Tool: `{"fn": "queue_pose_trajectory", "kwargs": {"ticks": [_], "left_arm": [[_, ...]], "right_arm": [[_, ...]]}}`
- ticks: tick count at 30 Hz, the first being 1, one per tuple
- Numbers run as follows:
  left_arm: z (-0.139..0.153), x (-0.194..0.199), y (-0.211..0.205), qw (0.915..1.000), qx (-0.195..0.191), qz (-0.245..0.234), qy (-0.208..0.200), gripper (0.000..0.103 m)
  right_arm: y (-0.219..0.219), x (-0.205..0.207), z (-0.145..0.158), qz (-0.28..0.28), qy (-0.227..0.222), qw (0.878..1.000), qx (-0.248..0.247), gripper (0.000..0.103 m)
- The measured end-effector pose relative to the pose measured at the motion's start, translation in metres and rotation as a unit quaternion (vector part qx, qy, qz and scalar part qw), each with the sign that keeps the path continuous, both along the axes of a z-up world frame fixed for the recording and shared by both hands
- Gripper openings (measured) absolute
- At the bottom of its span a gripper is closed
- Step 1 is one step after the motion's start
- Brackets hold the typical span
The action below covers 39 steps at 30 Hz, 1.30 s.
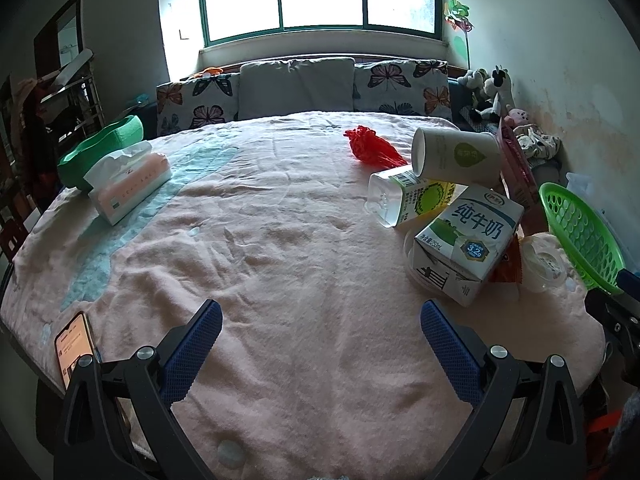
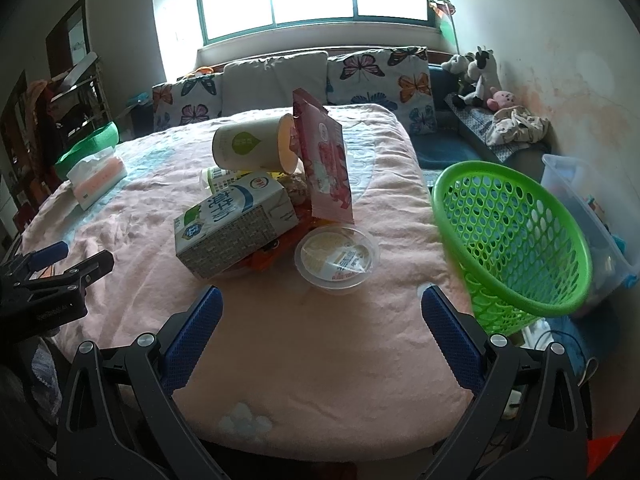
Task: Collect trash
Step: 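Grasp the pink snack wrapper with the right gripper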
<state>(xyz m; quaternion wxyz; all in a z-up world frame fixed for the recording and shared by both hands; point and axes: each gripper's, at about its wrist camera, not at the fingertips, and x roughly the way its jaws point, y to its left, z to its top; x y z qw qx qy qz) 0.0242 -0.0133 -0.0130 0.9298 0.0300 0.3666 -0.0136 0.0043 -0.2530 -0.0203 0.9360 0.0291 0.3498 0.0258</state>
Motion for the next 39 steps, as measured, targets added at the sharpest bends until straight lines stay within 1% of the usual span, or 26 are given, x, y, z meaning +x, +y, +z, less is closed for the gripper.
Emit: {"fn": "queue_pose_trajectory", "kwargs": {"ticks": [5, 8, 12, 16, 21, 22, 26, 28, 29, 33, 36, 39], "left_arm": [[0.001, 0.009, -0.004, 0.9999, 0.002, -0.01, 0.003, 0.096], [0.003, 0.014, -0.006, 0.9999, 0.001, -0.014, 0.003, 0.096], [0.004, 0.022, -0.007, 0.9997, -0.004, -0.023, 0.005, 0.096], [0.007, 0.03, -0.008, 0.9994, -0.008, -0.034, 0.005, 0.096], [0.01, 0.043, -0.011, 0.9984, -0.022, -0.051, 0.009, 0.096], [0.011, 0.046, -0.012, 0.9982, -0.025, -0.054, 0.011, 0.096], [0.014, 0.057, -0.014, 0.9976, -0.03, -0.061, 0.01, 0.096], [0.016, 0.063, -0.016, 0.9971, -0.037, -0.066, 0.011, 0.096], [0.018, 0.066, -0.017, 0.9969, -0.04, -0.068, 0.011, 0.096], [0.025, 0.077, -0.027, 0.9949, -0.056, -0.083, 0.011, 0.096], [0.029, 0.087, -0.039, 0.994, -0.059, -0.091, 0.01, 0.096], [0.033, 0.096, -0.048, 0.9929, -0.066, -0.098, 0.007, 0.096]], "right_arm": [[-0.006, 0.013, 0.003, 0.004, -0.001, 1.0, 0.001, 0.098], [-0.011, 0.026, 0.005, 0.007, 0.0, 1.0, 0.01, 0.096], [-0.013, 0.042, 0.008, 0.014, 0.002, 1.0, 0.011, 0.093], [-0.013, 0.063, 0.008, 0.026, 0.01, 0.999, 0.016, 0.087], [-0.013, 0.087, 0.007, 0.035, 0.015, 0.999, 0.006, 0.083], [-0.013, 0.092, 0.006, 0.037, 0.017, 0.999, 0.005, 0.08], [-0.012, 0.109, 0.008, 0.047, 0.019, 0.999, 0.0, 0.075], [-0.012, 0.117, 0.007, 0.052, 0.021, 0.998, -0.004, 0.069], [-0.011, 0.122, 0.007, 0.056, 0.023, 0.998, -0.004, 0.068], [-0.009, 0.136, 0.002, 0.061, 0.03, 0.998, -0.016, 0.054], [-0.011, 0.141, 0.0, 0.064, 0.032, 0.997, -0.01, 0.047], [-0.014, 0.141, 0.001, 0.068, 0.032, 0.997, -0.003, 0.036]]}}
